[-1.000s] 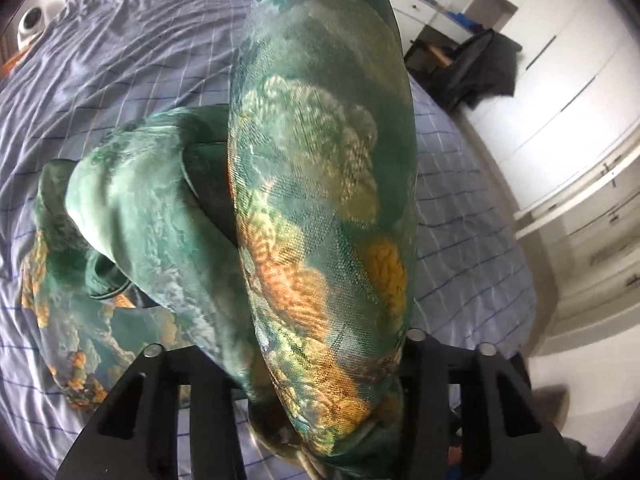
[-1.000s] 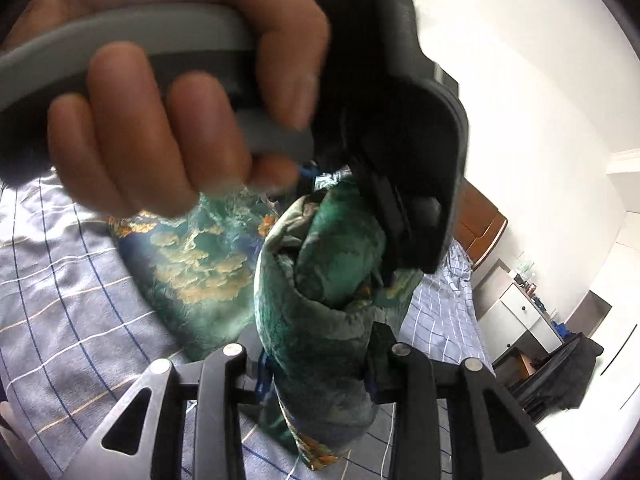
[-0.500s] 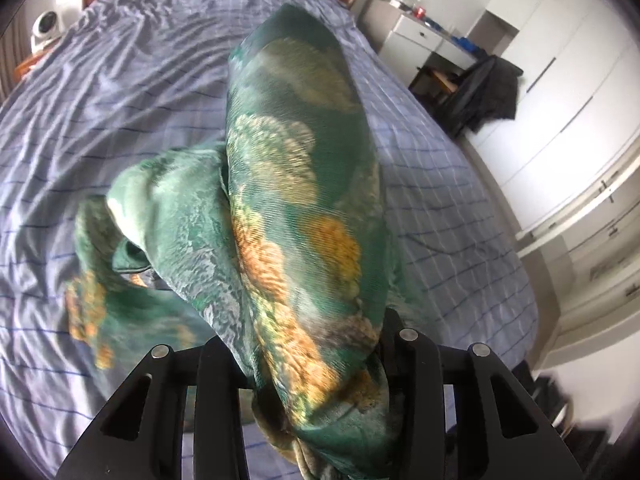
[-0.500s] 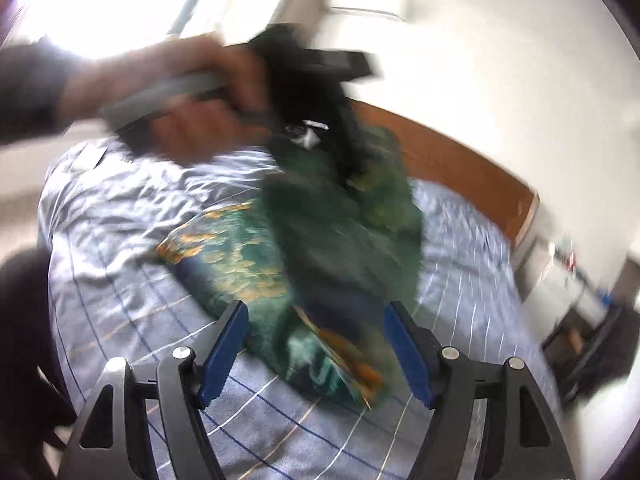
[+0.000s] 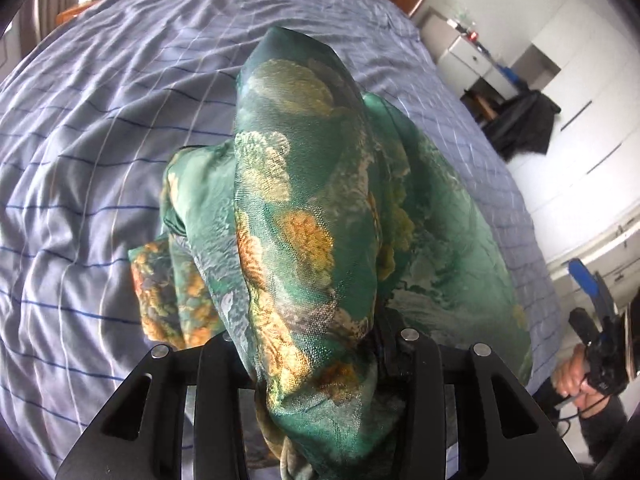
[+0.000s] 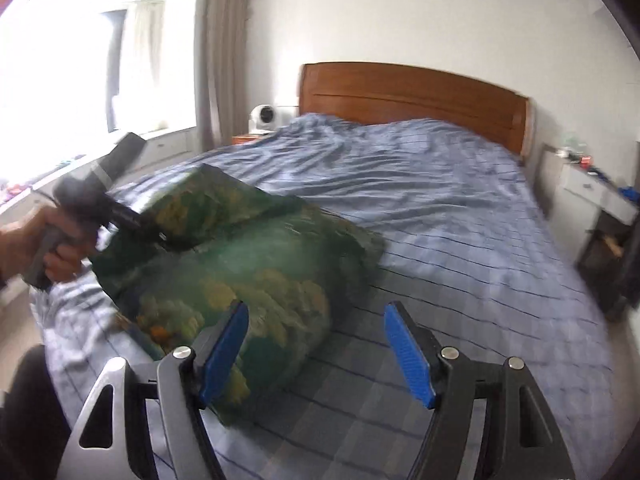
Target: Fold large clothes
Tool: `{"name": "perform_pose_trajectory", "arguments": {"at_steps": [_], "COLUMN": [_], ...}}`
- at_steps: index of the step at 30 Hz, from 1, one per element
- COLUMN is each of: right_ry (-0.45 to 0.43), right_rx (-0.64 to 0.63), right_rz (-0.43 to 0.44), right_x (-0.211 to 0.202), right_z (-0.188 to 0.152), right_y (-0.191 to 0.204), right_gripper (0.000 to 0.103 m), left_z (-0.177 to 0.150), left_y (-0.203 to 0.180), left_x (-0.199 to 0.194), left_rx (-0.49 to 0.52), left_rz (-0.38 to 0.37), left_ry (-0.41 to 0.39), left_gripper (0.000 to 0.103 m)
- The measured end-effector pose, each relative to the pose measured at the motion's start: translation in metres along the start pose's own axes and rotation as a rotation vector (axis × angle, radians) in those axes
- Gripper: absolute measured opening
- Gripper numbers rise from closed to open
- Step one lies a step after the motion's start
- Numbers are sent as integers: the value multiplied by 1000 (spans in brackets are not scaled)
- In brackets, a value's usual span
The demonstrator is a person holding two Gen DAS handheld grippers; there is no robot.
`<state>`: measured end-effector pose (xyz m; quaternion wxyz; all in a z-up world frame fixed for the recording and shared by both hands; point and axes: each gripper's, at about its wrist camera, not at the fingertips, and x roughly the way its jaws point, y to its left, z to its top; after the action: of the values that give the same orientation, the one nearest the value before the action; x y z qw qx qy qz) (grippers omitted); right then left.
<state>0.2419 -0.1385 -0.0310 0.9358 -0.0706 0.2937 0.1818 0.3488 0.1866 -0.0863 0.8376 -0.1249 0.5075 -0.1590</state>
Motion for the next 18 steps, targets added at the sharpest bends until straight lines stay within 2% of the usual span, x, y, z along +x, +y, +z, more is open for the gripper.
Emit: {"name": "perform_pose_trajectory", "arguments": {"at_steps": [3,5,7,8,10,12,15,18], "right_ry": [-6,25,133,159,221,198,211,231], "right_rx": [11,24,16,18,-63,-106,-72,-91], "right_rz": [60,73,97,101,36,-6,-5,-7], "right_x": [31,64,104,114,141,144,144,144], "right_z": [16,17,1,-6,-35,-47,-46,-42], "right_y": [14,25,35,37,51,58,56,58], "right_gripper": [72,72,72,73,73,73,73,73], "left_z": [-1,-4,-8,-11,-15,-20,-22,-24], "left_y": [12,22,37,46,53,55,57,51], "left_x": [3,11,21,27,35,38,38,37], "left_rx": [-3,-23,-67,-94,-127,-132,-145,-123], "left_rz": [-11,-15,6,-15,-49,-54,-64,-34], "left_ry": [-6,10,34,45,48,28,13,14], "left_gripper": [40,43,46,47,49,50,50,51]}}
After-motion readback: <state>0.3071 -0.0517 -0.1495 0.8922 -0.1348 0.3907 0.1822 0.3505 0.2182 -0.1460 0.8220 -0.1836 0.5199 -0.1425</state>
